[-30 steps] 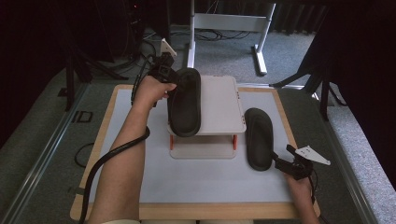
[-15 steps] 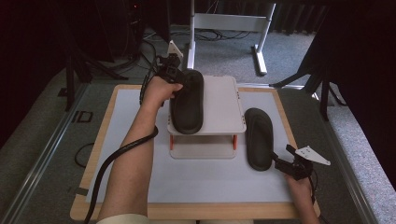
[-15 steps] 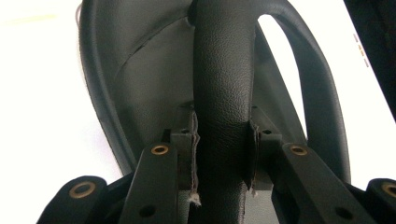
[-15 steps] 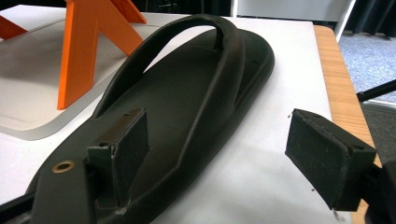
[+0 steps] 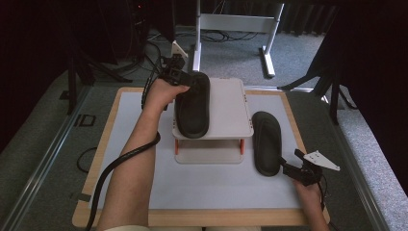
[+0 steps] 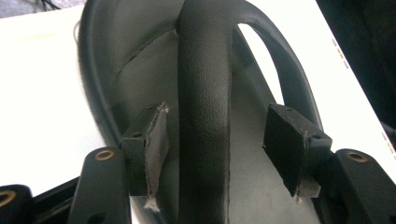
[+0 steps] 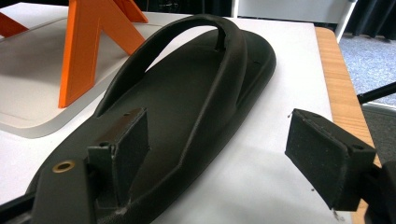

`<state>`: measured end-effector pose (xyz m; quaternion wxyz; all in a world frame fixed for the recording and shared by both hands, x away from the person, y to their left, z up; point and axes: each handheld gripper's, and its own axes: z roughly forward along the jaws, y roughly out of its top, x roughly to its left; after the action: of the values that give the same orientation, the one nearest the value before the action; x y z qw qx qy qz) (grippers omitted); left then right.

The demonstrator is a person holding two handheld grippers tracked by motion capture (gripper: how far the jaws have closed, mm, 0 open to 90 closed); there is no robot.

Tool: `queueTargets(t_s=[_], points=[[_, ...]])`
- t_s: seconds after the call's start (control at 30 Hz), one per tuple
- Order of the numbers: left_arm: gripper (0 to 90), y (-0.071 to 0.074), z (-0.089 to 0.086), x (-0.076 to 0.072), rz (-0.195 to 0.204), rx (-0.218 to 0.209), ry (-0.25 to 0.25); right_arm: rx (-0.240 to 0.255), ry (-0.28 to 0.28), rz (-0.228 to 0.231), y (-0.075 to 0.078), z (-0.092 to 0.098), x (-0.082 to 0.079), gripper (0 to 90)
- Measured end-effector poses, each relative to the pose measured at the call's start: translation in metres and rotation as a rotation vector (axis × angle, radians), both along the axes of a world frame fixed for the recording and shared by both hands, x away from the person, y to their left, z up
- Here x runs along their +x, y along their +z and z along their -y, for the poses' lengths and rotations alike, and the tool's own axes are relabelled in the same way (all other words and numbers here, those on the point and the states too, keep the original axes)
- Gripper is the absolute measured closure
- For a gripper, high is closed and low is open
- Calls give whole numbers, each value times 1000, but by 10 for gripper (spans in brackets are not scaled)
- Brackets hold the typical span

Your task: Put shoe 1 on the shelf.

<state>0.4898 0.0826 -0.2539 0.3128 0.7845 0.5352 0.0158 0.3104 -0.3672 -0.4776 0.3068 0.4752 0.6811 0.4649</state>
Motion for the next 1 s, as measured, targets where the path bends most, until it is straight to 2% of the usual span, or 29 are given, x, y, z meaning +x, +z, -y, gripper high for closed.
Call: queueTargets(t_s=[0.13,0.23,0.5,0.57,0.77,0.9,1.0], points=[[329,3,-4,-5,17,-16,-16,-1,0,-2,0,0,0,206],[329,4,-8,-9,12,-16,-23,-2,1,-2,0,0,0,205],[330,4,-22,-18,45,-17,-32,0,-1,-7,0,0,1,206],[330,5,-29,-20,46,-45,-29,0,-1,-8,0,0,1,205],[330,5,-47,-27,63,-61,-17,-1,-2,-10,0,0,1,206],[330,7,-56,-34,74,-44,-15,-2,-3,-12,0,0,1,205],[330,8,-59,-40,88,-37,-35,-1,-5,-13,0,0,1,205]])
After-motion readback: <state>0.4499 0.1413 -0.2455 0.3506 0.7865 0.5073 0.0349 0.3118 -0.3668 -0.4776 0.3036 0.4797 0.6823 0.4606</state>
